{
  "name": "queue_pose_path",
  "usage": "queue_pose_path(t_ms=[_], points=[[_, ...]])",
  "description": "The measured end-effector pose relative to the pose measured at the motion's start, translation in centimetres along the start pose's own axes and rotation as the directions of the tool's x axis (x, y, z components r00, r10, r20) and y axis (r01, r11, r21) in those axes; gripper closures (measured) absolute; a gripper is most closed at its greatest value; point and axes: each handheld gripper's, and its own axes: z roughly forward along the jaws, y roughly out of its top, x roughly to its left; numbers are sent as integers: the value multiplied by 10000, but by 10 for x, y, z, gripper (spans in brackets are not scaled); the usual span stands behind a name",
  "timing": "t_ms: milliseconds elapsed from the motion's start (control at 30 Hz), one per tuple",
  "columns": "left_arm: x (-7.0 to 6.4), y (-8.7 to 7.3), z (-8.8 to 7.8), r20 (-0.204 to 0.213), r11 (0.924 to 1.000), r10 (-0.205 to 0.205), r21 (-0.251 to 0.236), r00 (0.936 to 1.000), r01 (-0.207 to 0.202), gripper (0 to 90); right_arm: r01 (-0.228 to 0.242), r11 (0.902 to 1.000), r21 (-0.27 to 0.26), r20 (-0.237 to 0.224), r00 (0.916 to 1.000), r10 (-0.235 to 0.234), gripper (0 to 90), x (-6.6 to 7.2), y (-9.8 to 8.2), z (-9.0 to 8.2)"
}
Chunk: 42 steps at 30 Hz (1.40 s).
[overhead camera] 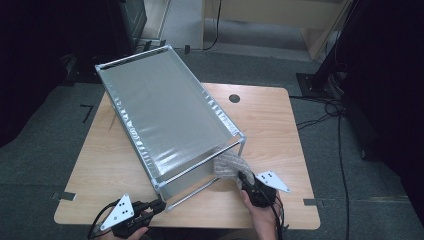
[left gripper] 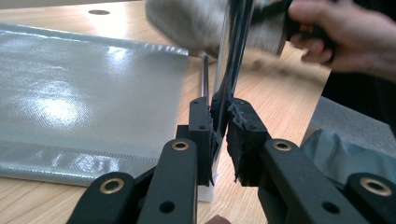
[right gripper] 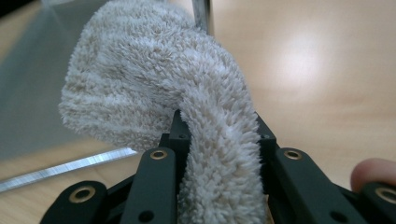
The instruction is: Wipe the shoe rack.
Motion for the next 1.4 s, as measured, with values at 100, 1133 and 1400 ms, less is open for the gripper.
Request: queue_pose_path(t_ms=[100,1133,1400], points=[[-1,1,0,-48,10000,38,14,10000,-38,807,60,9960,-886,12,10000,-59,702,3,11,-13],[-3,3,3,-200,9999,155,-42,9997,-156,813,389,9779,-2053,198,9992,-356,695,15,35,-36],[-3,3,3,-211,9999,156,-25,9997,-157,813,-5,10000,86,243,9997,3,695,1,2,3]])
